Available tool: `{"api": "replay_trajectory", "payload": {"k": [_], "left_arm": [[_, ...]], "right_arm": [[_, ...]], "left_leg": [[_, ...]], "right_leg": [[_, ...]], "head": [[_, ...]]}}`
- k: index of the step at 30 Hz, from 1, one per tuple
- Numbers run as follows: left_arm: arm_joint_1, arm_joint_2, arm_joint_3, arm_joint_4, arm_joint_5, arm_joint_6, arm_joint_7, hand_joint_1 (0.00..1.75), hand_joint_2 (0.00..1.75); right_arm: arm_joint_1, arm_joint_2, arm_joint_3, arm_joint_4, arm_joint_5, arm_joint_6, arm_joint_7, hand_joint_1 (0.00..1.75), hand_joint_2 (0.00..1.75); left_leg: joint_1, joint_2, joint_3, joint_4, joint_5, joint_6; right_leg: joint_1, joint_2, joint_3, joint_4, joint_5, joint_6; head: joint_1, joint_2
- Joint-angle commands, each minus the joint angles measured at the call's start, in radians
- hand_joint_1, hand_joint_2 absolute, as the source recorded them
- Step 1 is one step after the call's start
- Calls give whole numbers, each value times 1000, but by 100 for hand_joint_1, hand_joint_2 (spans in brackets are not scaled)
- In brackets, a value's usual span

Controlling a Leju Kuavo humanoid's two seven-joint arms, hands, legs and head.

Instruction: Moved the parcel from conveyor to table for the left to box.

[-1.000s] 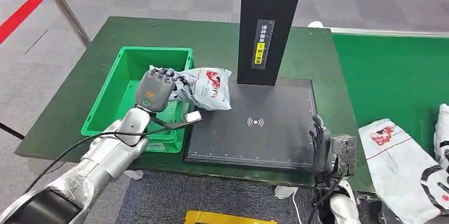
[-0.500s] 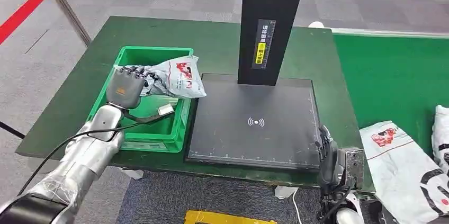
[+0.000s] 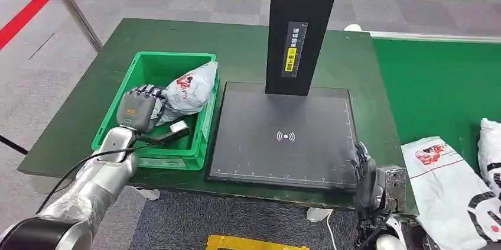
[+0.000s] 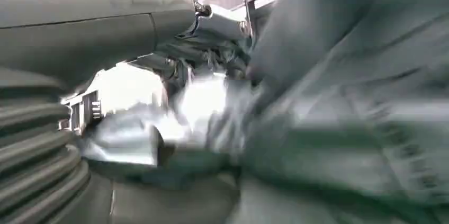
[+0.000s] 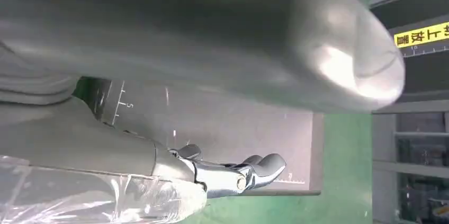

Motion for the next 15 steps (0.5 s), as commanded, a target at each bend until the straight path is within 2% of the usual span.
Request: {"api": "replay_trajectory", "payload": {"k": [1,6,9,12,15], "left_arm": [[-30,-50,65,66,-36,2,18,0,0],[-26,-48,46,49,-40,2,28,0,0],[-12,-18,-76,-16,-40,2,135,0,0],[-21,55,-273,-112,-40,2,306,0,0],[-31,52,-273,-101,-40,2,304,0,0]], "right_arm": [[-8,-7,-36,5,4,12,8,0,0],[-8,-12,-37,11,4,12,8,0,0],[6,-15,-33,11,2,15,6,0,0],[11,-8,-32,6,1,15,6,0,0],[12,-7,-30,5,2,15,6,0,0]], "left_leg": [[0,-2,3,-1,0,0],[1,-2,3,-1,0,0],[1,-2,2,-1,0,0],[1,-3,3,-2,0,0],[1,-2,0,0,0,0]], "right_leg": [[1,-3,4,-2,-1,0],[1,-3,5,-2,0,0],[1,-3,4,-2,0,0],[1,-4,5,-2,-1,-1],[1,-3,1,0,0,0]], "head": [[0,0],[0,0],[0,0],[0,0],[0,0]]}}
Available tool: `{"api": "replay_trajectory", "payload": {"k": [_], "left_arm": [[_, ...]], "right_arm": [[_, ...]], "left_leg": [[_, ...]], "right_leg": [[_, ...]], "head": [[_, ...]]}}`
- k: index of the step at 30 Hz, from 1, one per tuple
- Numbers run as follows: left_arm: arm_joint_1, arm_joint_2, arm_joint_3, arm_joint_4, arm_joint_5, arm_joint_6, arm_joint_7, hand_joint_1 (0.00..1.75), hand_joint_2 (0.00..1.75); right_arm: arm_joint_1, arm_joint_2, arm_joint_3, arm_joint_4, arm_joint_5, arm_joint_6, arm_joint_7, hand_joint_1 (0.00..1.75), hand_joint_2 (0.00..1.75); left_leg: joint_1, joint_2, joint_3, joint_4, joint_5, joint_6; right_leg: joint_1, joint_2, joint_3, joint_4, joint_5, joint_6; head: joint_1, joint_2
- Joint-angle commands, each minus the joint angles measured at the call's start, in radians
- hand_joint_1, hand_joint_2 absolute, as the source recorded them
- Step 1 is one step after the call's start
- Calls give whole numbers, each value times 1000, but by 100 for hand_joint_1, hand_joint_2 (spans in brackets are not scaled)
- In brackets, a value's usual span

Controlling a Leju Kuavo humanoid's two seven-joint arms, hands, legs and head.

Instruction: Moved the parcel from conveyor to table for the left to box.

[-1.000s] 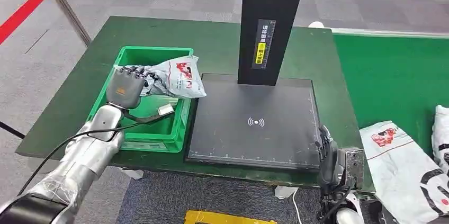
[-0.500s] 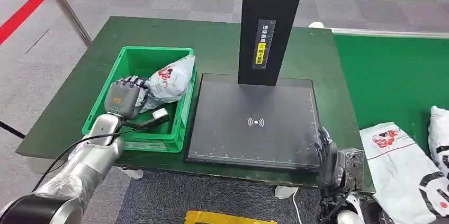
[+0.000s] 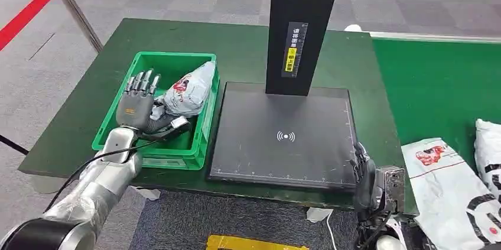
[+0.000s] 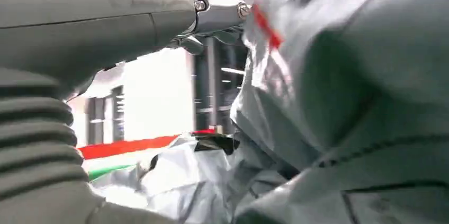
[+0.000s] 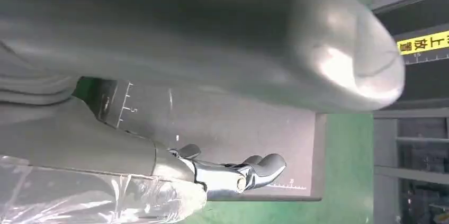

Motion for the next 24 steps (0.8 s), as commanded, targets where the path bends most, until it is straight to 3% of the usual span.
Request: {"api": "replay_trajectory", "payload": {"k": [1,4,7,8,10,13,14,19,20,21,22,24], "left_arm": [[-39,64,-263,-70,-8,-1,146,0,0],[-39,64,-263,-70,-8,-1,146,0,0],[-111,156,-563,-98,-8,-4,387,0,0],[-166,190,-739,-113,-8,-49,506,0,0],[-233,257,-845,-231,-8,-138,553,0,0],[-282,378,-861,-556,-8,-306,553,0,0],[-241,372,-853,-618,-8,-301,553,0,175],[-257,385,-855,-633,-8,-319,553,0,175],[-302,424,-891,-665,-8,-361,553,0,175],[-273,377,-883,-731,-8,-417,553,0,175],[-249,379,-881,-656,-8,-322,553,0,175],[-302,366,-933,-608,-8,-337,553,0,175]], "right_arm": [[2,-5,-30,10,0,5,6,0,0],[2,-5,-30,10,0,5,6,0,0],[5,9,-38,1,0,3,6,0,0],[3,11,-37,3,1,7,7,0,0],[-3,17,-40,12,2,9,7,0,0],[-11,25,-49,35,-1,11,8,0,0],[-9,27,-51,36,-3,12,4,0,0],[-8,28,-52,36,-4,13,3,0,0],[-5,29,-50,33,-6,16,1,0,0],[-5,29,-51,33,-12,18,-8,0,0],[0,31,-51,29,-16,23,-8,0,0],[7,33,-50,24,-16,23,-8,0,0]], "left_leg": [[2,-2,1,0,-1,-1],[1,-2,1,0,0,-1],[1,-1,0,1,0,-1],[2,-1,-2,1,0,-1],[3,-5,-5,3,0,-1],[2,-3,-5,3,1,-1],[4,-5,-7,5,0,-1],[3,-2,-1,1,1,-2],[3,-2,0,0,0,-2],[4,-2,-3,2,1,-2],[3,-2,-1,1,1,-2],[3,-3,0,0,1,-2]], "right_leg": [[2,-2,2,-1,-1,-1],[1,-2,2,-1,-1,-1],[1,-2,1,0,-1,-1],[2,-2,0,0,0,-1],[3,-5,-2,2,-1,-1],[3,-3,-4,2,0,-1],[4,-5,-4,3,-1,-1],[3,-3,0,0,0,-2],[3,-2,1,0,-1,-2],[3,-2,-2,1,0,-2],[3,-2,0,0,0,-2],[3,-3,2,-1,0,-2]], "head": [[0,0],[0,0],[0,0],[0,0],[0,0],[0,0],[0,0],[0,0],[0,0],[0,0],[0,0],[0,0]]}}
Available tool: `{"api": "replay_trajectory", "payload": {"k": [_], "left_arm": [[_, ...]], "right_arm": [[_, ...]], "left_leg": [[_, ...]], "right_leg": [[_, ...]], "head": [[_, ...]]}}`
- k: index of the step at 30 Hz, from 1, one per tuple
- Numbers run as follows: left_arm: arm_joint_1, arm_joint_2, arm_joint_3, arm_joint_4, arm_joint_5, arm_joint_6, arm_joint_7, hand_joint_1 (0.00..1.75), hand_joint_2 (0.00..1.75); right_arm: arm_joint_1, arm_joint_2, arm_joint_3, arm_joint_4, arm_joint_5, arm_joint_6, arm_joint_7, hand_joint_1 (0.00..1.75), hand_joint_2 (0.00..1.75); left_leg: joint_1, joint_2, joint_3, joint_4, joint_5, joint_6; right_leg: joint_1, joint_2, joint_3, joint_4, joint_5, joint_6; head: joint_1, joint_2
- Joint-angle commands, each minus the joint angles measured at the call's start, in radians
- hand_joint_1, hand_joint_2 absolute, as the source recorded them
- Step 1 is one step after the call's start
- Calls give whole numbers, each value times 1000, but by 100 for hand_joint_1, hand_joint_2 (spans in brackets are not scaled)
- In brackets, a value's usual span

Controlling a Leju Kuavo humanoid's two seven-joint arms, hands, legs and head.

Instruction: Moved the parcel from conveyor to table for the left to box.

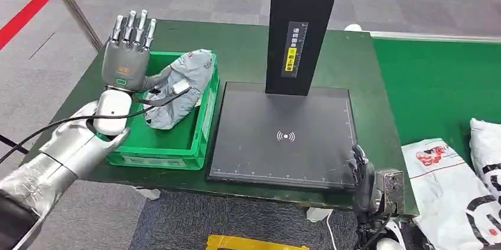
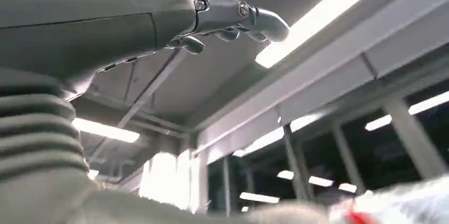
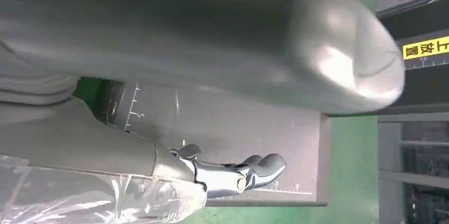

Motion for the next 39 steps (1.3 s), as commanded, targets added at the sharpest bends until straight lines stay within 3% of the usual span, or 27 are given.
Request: {"api": "replay_trajectory", "payload": {"k": [1,5,8,16,17,19,22,23,25,27,29,31,34,39], "left_arm": [[-112,12,-211,-40,0,9,6,0,175],[-179,33,-281,-108,0,-112,6,0,175],[-185,7,-323,-9,0,-127,6,0,175],[-137,-78,-319,283,0,13,6,0,175],[-113,-99,-320,270,0,-33,6,0,175],[-95,-134,-318,407,0,45,6,0,175],[-59,-219,-214,472,0,166,-60,0,175],[-25,-259,-108,437,0,198,-134,0,175],[67,-370,187,334,72,266,-361,0,175],[142,-468,381,217,163,295,-561,0,175],[242,-563,491,27,400,147,-751,0,175],[303,-610,515,-58,616,14,-808,0,175],[340,-629,521,-64,748,-47,-845,0,175],[364,-652,525,-46,893,-123,-913,0,175]], "right_arm": [[0,30,-48,31,-13,12,-7,0,0],[4,25,-47,44,-20,16,-2,0,0],[0,20,-43,52,-25,22,-8,0,0],[-5,18,-52,68,-48,47,-6,0,0],[-4,16,-50,64,-48,52,-3,0,0],[0,14,-52,58,-50,59,0,0,0],[5,19,-62,37,-44,65,12,0,0],[1,24,-67,30,-36,67,22,0,0],[-6,35,-76,16,-25,64,41,0,0],[0,47,-82,-3,-21,54,51,0,0],[-4,53,-84,4,-22,48,55,0,0],[-26,63,-83,38,-16,38,41,0,0],[-43,68,-76,63,-6,33,22,0,0],[-58,66,-76,87,5,20,7,0,0]], "left_leg": [[1,-2,1,0,0,0],[2,-5,1,0,0,0],[1,-3,2,-1,0,0],[0,-2,4,-2,0,0],[0,-3,5,-3,0,0],[0,-2,7,-4,0,0],[0,-2,5,-3,0,0],[0,-4,5,-3,1,0],[0,-6,3,-2,1,0],[-1,-8,2,-2,1,1],[-2,-11,1,0,1,1],[-2,-11,1,0,0,2],[-4,0,3,-1,-3,4],[-4,1,5,-2,-3,3]], "right_leg": [[1,-3,2,-1,-1,-1],[2,-6,4,-2,-1,0],[1,-4,4,-2,0,0],[0,-3,4,-2,0,0],[0,-3,6,-3,0,0],[0,-2,7,-4,0,0],[0,-3,6,-3,0,0],[0,-4,7,-4,-1,0],[0,-6,5,-3,-1,0],[0,-8,5,-3,-1,1],[-1,-11,5,-3,-2,1],[-2,-11,6,-3,-1,2],[-4,0,5,-4,0,2],[-3,0,6,-4,0,1]], "head": [[0,0],[0,0],[0,0],[0,0],[0,0],[0,0],[0,0],[0,0],[0,0],[0,0],[0,0],[0,0],[0,0],[0,0]]}}
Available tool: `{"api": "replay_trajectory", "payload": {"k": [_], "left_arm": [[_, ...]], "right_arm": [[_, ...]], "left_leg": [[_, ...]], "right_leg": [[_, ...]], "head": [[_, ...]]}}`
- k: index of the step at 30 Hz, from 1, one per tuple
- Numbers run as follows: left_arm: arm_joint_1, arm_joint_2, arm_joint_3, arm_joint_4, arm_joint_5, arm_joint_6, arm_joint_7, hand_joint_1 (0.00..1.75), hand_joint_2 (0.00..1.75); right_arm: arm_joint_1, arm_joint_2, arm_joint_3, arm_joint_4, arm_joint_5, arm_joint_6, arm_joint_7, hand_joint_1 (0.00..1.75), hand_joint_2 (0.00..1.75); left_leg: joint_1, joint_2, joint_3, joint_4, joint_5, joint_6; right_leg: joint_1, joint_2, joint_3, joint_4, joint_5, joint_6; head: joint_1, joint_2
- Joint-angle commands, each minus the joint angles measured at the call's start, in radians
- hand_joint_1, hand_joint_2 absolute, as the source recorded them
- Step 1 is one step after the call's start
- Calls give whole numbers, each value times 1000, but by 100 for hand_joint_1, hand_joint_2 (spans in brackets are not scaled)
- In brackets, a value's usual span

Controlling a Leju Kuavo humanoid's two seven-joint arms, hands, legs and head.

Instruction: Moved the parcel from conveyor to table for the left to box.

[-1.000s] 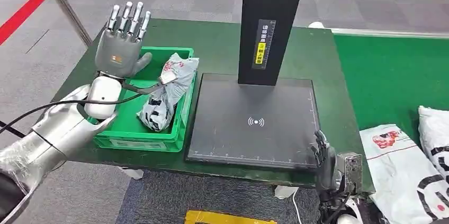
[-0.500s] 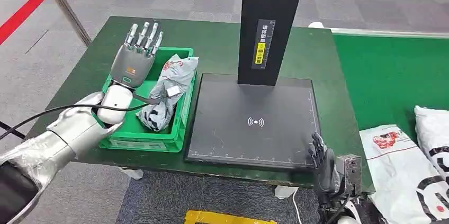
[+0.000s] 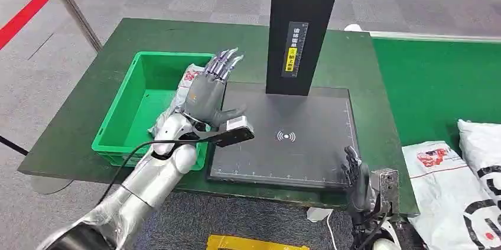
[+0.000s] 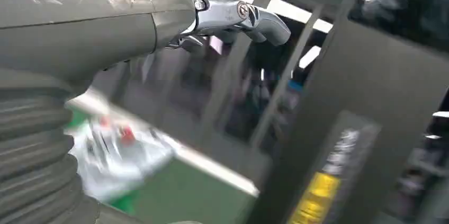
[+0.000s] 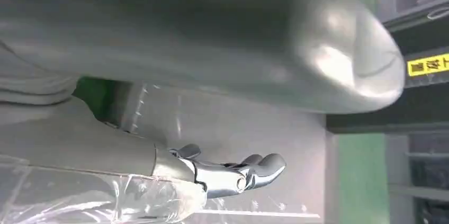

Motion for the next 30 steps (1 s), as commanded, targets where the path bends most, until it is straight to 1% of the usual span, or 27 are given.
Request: {"api": "replay_trajectory", "payload": {"k": [1,3,4,6,7,8,13,14,15,17,18,19,20,21,22,24,25,27,28,29,30], "left_arm": [[109,-131,154,-53,200,-128,-79,0,175],[117,-150,114,-19,221,-141,-90,0,175],[116,-151,93,-10,181,-101,-83,0,175],[104,-154,59,15,198,-127,-78,0,175],[96,-145,39,23,143,-77,-65,0,175],[91,-146,38,27,143,-73,-64,0,175],[83,-146,36,38,168,-104,-68,0,175],[83,-146,36,38,168,-104,-68,0,175],[74,-166,47,76,226,-122,-88,0,175],[73,-182,53,106,282,-137,-106,0,175],[76,-201,52,143,339,-162,-121,0,175],[77,-214,43,179,362,-166,-131,0,175],[76,-232,24,227,376,-165,-144,0,175],[77,-246,8,258,380,-178,-145,0,175],[71,-261,-5,296,385,-173,-153,0,175],[67,-287,-19,355,414,-185,-162,0,175],[65,-296,-37,382,424,-200,-170,0,175],[66,-298,-57,395,431,-190,-178,0,175],[67,-298,-83,405,462,-204,-177,0,175],[69,-298,-94,409,468,-200,-182,0,175],[69,-298,-97,414,481,-196,-183,0,175]], "right_arm": [[-67,36,-79,99,2,-13,-18,0,0],[-99,36,-79,128,-3,-25,-23,0,0],[-109,37,-78,133,-6,-26,-24,0,0],[-126,42,-72,144,-6,-27,-24,0,0],[-128,47,-74,144,-6,-28,-25,0,0],[-126,51,-77,142,-8,-28,-16,0,0],[-129,50,-80,149,-7,-28,-11,0,0],[-129,50,-80,149,-7,-28,-11,0,0],[-138,50,-94,164,-7,-28,-11,0,0],[-145,47,-98,172,-7,-29,-11,0,0],[-156,48,-106,184,22,-71,-11,0,0],[-164,49,-113,193,19,-76,-12,0,0],[-175,51,-122,204,55,-132,-18,0,0],[-183,62,-139,204,49,-151,-22,0,0],[-190,62,-144,205,102,-228,-29,0,0],[-193,70,-163,186,105,-255,-34,0,0],[-200,80,-180,180,135,-326,-38,0,0],[-199,80,-189,167,132,-337,-45,0,0],[-204,83,-196,160,204,-436,-55,0,0],[-203,84,-203,148,193,-431,-46,0,0],[-200,79,-205,139,217,-459,-48,0,0]], "left_leg": [[1,0,2,-1,0,-1],[1,-1,3,-1,0,-1],[1,-1,3,-2,0,-1],[1,0,3,-2,0,0],[1,1,4,-2,0,0],[2,1,2,-1,0,0],[3,1,5,-4,0,0],[2,-1,2,-1,0,0],[2,-1,2,-1,0,-1],[2,-2,2,-1,1,-1],[2,-1,4,-2,0,-1],[2,-1,3,-2,0,-1],[2,-2,5,-3,1,0],[2,-3,4,-3,1,0],[2,-3,3,-2,1,0],[1,-3,3,-2,1,0],[1,-3,4,-2,1,0],[1,-4,3,-2,1,0],[0,-2,2,-1,0,0],[0,-2,3,-2,0,0],[0,-2,2,-1,0,0]], "right_leg": [[2,-1,3,-2,0,-1],[3,-2,3,-2,0,-1],[2,-2,3,-2,0,0],[2,-1,4,-2,0,0],[2,-1,5,-3,0,0],[3,-1,3,-1,0,0],[3,-1,6,-4,1,-1],[2,-1,2,-1,0,0],[2,-2,3,-1,0,-1],[2,-3,3,-1,0,-1],[2,-3,5,-2,0,-1],[2,-2,4,-2,0,0],[2,-3,6,-3,0,-1],[2,-3,6,-3,0,0],[1,-3,5,-2,0,0],[1,-3,5,-2,0,0],[1,-4,5,-2,-1,0],[1,-4,5,-2,-1,0],[0,-2,3,-1,0,0],[0,-3,4,-2,0,0],[0,-2,3,-1,0,0]], "head": [[0,0],[0,0],[0,0],[0,0],[0,0],[0,0],[0,0],[0,0],[0,0],[0,0],[0,0],[0,0],[0,0],[0,0],[0,0],[0,0],[0,0],[0,0],[0,0],[0,0],[0,0]]}}
